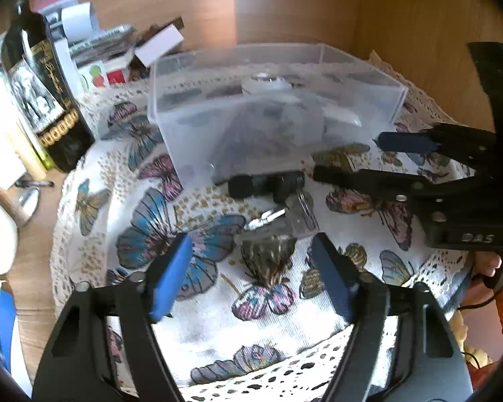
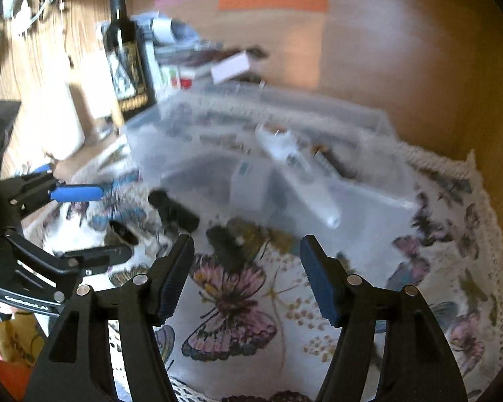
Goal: Organize rigid objects
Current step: 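Grasp the metal keys with the left tool while the right tool grasps a black rubber piece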
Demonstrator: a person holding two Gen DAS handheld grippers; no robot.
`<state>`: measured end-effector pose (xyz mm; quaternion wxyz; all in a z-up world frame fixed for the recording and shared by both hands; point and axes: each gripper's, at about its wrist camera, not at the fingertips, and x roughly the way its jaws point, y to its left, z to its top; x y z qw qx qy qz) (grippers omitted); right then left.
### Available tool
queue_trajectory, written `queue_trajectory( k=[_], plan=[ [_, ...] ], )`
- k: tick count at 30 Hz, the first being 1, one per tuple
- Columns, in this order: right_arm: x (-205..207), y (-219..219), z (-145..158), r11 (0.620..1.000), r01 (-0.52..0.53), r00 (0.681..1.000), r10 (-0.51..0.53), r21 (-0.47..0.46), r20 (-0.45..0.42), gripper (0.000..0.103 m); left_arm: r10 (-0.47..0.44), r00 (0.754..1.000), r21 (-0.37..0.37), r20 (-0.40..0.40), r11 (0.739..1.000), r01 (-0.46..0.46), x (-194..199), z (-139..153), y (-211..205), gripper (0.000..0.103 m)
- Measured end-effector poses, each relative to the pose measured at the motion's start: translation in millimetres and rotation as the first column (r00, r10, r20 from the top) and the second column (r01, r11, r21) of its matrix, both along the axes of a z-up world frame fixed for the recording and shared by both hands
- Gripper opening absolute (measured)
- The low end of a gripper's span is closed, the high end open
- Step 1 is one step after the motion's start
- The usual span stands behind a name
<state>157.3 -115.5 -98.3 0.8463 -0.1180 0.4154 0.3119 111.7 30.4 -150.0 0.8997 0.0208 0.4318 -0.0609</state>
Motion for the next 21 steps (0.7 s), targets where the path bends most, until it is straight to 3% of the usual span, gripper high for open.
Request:
queue_trajectory(
  k=[2,5,8,11,12,21],
  plan=[
    [2.6,5.7,-6.3,1.0,-0.018,0.999,0.018,-0.017,-0.026,0.053,-0.001,1.0,-0.011,-0.017,1.0,0.001,0.6,-3.9,1.0,0.048],
    [6.5,13.5,-13.2,0.998,-0.043,0.998,0.041,-0.04,-0.05,0.043,0.002,1.0,-0.029,-0.023,1.0,-0.003,0.1,-6.1,4.0,0.032],
    [10.1,22.4,-20.6,0.996,-0.059,0.996,0.054,-0.065,-0.067,0.038,0.006,1.0,-0.058,-0.019,0.998,-0.007,-0.5,-3.8,8.1,0.032],
    [9.4,26.5,-23.3,0.995,-0.063,0.997,0.059,-0.073,-0.058,0.027,0.021,1.0,-0.069,-0.014,0.997,-0.022,-0.6,-2.0,13.5,0.032],
    [9.0,26.6,-22.6,0.996,-0.065,0.996,0.061,-0.068,-0.059,0.018,0.028,1.0,-0.071,-0.008,0.997,-0.029,-1.4,-0.2,15.0,0.032],
    [-4.0,11.9,-5.2,1.0,-0.023,1.0,0.023,-0.011,0.015,0.018,0.069,0.994,-0.083,0.082,0.995,-0.062,-1.8,31.3,24.8,0.032]
  ],
)
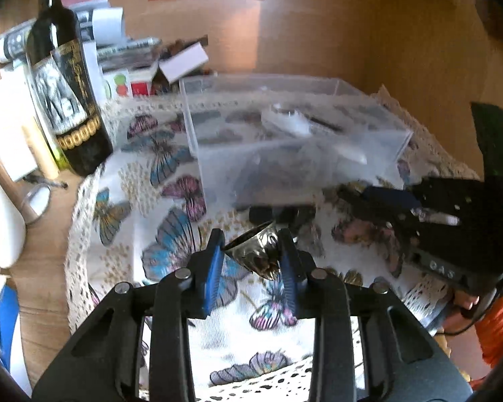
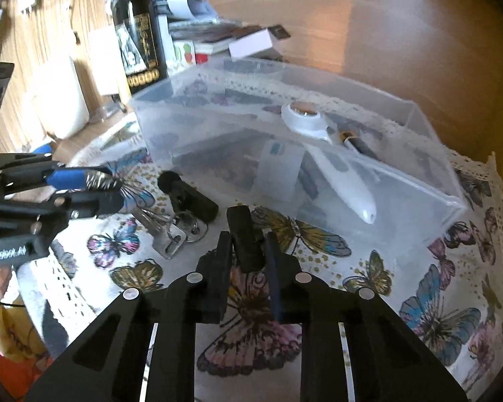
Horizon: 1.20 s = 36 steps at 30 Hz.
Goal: Organize rigid objects
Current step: 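Grasp the metal keys with the left tool while the right tool grasps a black rubber piece, then carry the keys and black piece over the clear box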
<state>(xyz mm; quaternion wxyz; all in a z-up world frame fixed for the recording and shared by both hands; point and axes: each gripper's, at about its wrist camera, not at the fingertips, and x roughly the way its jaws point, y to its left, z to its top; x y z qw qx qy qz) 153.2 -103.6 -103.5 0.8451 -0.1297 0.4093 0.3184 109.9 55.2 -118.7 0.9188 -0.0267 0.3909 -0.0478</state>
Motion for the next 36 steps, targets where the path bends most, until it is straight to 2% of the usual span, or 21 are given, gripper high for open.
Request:
queue_trajectory(
  k=[13,21,28,36],
  plan=[
    [-10.5,-30.2,59.2,0.988,0.065,0.985,-0.087,0.141,0.151,0.018,0.007,0.983,0.028,0.182,1.0,-0.013,20.4,56.8,-14.3,0.032],
    [6.7,-46.8,92.2,0.97,0.106,0.963,-0.154,0.217,0.22,0.018,0.009,0.97,0.032,0.241,0.999,-0.017,40.0,78.9,-21.1,0.032],
    [31.9,-52.8,102.2,0.958,0.137,0.952,-0.197,0.251,0.233,0.018,0.006,0.974,0.022,0.226,1.0,-0.011,68.6,76.7,-23.7,0.032],
    [69.6,-48.0,66.4,0.965,0.179,0.971,-0.205,0.19,0.126,0.018,0.011,0.993,0.018,0.116,1.0,-0.013,106.6,45.6,-20.6,0.032]
  ],
)
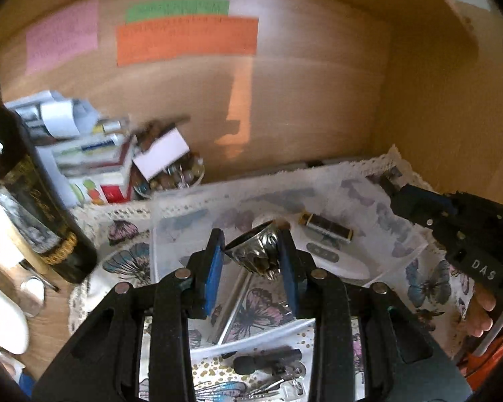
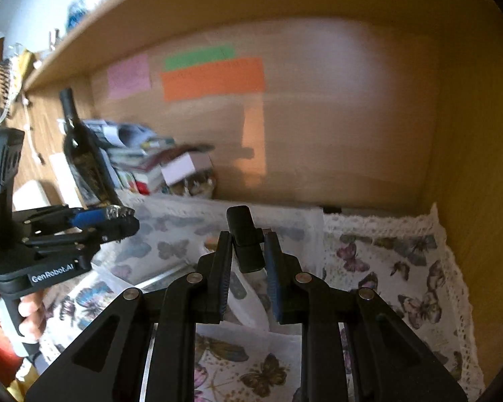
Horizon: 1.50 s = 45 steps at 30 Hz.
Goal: Organize rigid objects
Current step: 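Carry the keys and black piece over the clear box, then open both tools to release the keys and black piece into the box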
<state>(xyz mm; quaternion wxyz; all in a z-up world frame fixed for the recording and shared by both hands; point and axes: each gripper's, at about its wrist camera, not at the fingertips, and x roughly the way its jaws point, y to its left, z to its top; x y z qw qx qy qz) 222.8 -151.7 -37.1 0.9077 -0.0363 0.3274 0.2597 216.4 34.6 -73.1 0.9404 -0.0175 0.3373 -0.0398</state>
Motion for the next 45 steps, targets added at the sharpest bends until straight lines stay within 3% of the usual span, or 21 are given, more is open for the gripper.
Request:
queue_trajectory(
  k=[8,18,22,30,35,45],
  plan=[
    [22.4,10.3,-34.4,0.998,-0.002,0.996,-0.004,-0.07,-0.086,0.018,-0.022,0.994,-0.008,-0.11,1.0,0.021,20.0,-33.0,-0.1,0.032],
    [23.0,21.7,-45.4,0.991,-0.016,0.995,0.003,-0.135,-0.1,0.021,-0.02,0.991,-0.016,-0.131,1.0,0.018,19.0,-35.3,-1.1,0.033],
    [17.4,23.2,-38.0,0.991,-0.015,0.997,0.005,-0.132,-0.073,0.039,-0.015,0.995,-0.018,-0.101,1.0,0.013,11.2,-24.1,-0.2,0.044],
    [-3.6,19.0,-12.8,0.994,-0.023,1.0,0.021,-0.104,-0.017,0.041,0.006,1.0,0.003,0.006,1.0,-0.006,-21.5,6.3,2.3,0.068],
    [-19.0,19.7,-1.7,0.997,-0.031,0.999,0.031,-0.077,0.006,0.047,0.021,0.999,0.026,0.049,0.999,-0.022,-46.3,16.7,7.7,0.088],
    [-55.7,27.6,-3.1,0.995,-0.077,0.997,0.078,-0.063,0.009,0.051,0.042,0.999,0.085,-0.008,0.996,-0.041,-73.2,-8.3,18.4,0.089]
  ],
)
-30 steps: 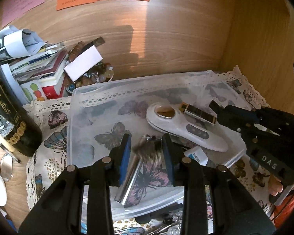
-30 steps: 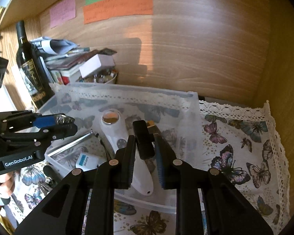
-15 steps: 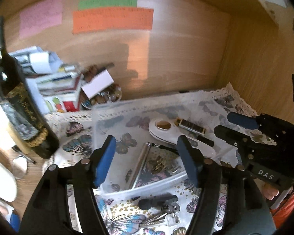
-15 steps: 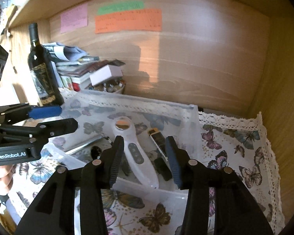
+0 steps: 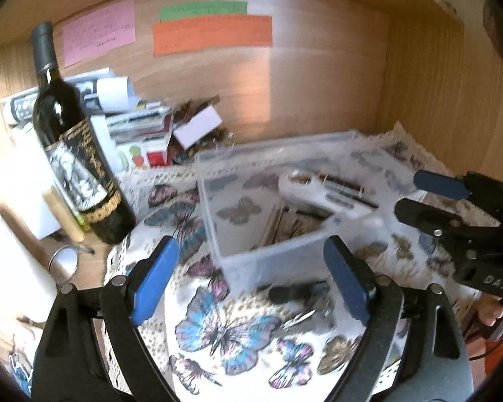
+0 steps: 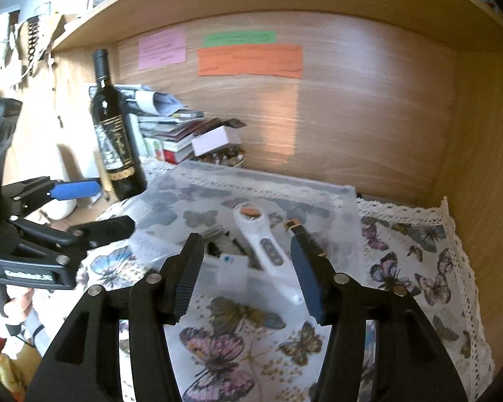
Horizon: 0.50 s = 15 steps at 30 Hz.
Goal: Organize rigid objects
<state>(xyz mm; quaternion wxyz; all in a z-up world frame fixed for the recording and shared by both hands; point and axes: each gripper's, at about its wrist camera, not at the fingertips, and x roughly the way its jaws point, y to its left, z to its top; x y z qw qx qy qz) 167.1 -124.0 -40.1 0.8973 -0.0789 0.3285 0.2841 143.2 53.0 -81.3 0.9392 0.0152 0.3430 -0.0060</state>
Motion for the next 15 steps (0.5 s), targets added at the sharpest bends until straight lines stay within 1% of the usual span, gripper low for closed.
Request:
queue_trajectory(
  k=[7,12,15],
  plan=[
    [-12.5,20.7,-25.2,0.997,-0.059,0.995,0.056,-0.041,-0.077,0.051,0.022,0.997,-0.016,-0.07,1.0,-0.024,-14.3,-23.8,16.3,0.089],
    [-13.7,42.5,-40.4,0.99,-0.12,0.984,0.109,-0.074,-0.141,0.051,0.05,0.996,0.004,-0.068,0.999,-0.049,-26.9,-29.2,24.7,0.089],
    [-12.1,58.3,-49.1,0.984,-0.151,0.976,0.132,-0.099,-0.174,0.051,0.053,0.997,-0.003,-0.064,0.999,-0.054,-33.3,-30.0,31.2,0.089]
  ],
)
